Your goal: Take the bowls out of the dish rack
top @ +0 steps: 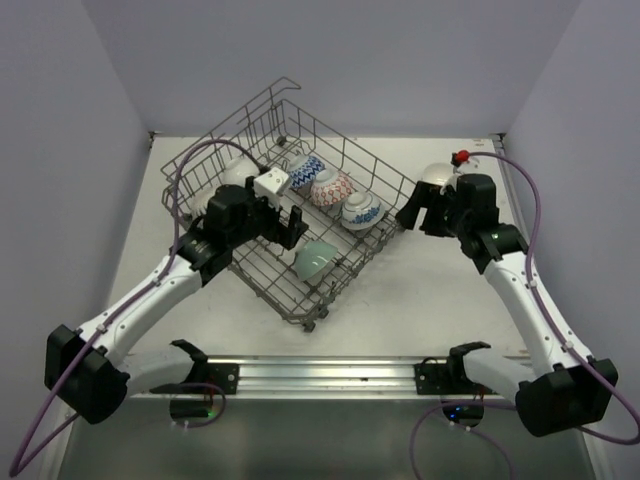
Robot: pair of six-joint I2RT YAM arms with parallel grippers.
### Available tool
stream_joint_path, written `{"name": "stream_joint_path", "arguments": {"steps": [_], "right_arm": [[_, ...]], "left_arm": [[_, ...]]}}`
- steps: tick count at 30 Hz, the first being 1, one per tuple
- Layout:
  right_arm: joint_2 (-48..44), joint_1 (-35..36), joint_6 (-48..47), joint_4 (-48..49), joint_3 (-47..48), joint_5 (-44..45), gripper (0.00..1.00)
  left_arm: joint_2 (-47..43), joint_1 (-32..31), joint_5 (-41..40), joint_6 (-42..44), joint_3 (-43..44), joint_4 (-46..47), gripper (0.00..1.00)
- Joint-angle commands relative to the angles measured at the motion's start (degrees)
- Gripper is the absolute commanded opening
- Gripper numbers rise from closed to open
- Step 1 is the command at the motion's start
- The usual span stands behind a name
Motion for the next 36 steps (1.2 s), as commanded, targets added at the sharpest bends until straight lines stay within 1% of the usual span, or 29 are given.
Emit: {"name": "stream_joint_path", "arguments": {"steps": [1,4,7,10,13,20,27,36], "right_arm": [[-4.68,0.18,-4.01,2.18,-2.3,-3.24,0.82],[-5.82,0.18,-4.89,2.27,-4.77,-3.33,0.84],[-6.88,0.18,-4.19,3.32,-7.31,-4.11,0.86],[-7.06,0.18,-4.01,3.77,-7.67,-5.17,0.88],[-7.67,0.18,-4.01,3.41,-7.85,-4.73,0.88],[-10.75,0.18,-3.66,3.94,-9.34,-4.47,0.91],[-10.4,0.18,-3.22,4.65,-9.96,-5.26,0.91],[-10.57,0.27,-2.87,5.17,-10.66,-5.09,0.91]], "left_arm": [[4.88,-1.08,7.97,1.49,3.89,-1.85,1.0],[7.26,-3.01,7.81,2.19,5.12,-4.4,1.0],[9.19,-6.25,4.65,2.81,6.17,-6.95,1.0],[11.22,-8.1,4.3,2.81,6.79,-8.1,1.0],[12.71,-10.21,1.23,2.54,6.7,-7.92,1.0],[15.88,-11.27,-5.81,2.54,8.54,-10.21,1.0],[17.9,-11.89,-3.62,0.79,8.81,-10.21,1.0],[17.72,-12.86,-0.45,-1.15,8.37,-9.06,1.0]]}}
